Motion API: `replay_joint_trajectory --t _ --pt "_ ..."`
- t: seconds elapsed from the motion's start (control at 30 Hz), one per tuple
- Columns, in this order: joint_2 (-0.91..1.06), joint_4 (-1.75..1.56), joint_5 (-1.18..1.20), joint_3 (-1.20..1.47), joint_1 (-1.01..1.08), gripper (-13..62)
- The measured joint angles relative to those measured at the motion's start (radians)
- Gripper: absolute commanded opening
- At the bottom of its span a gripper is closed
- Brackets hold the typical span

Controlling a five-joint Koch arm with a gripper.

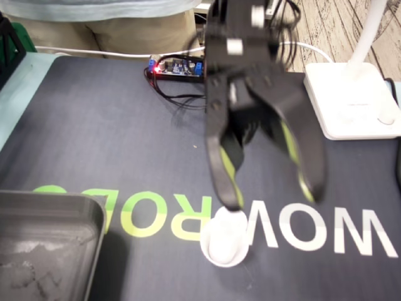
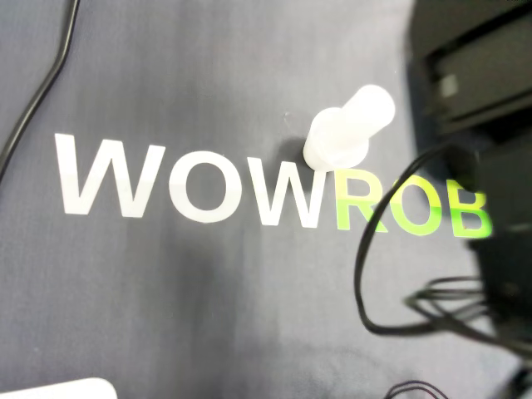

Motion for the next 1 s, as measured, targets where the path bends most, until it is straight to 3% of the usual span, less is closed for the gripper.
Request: replay_joint_trajectory --t 0.17,0.3,0.57,1.0 --pt "0.100 0.290 0.379 -0.006 0.032 24.4" --pt "0.170 0.380 0.626 0.084 0.054 30.0" --pt "0.255 0.382 0.718 0.425 0.055 34.1" --pt "0.255 0.324 0.736 0.684 0.109 34.0"
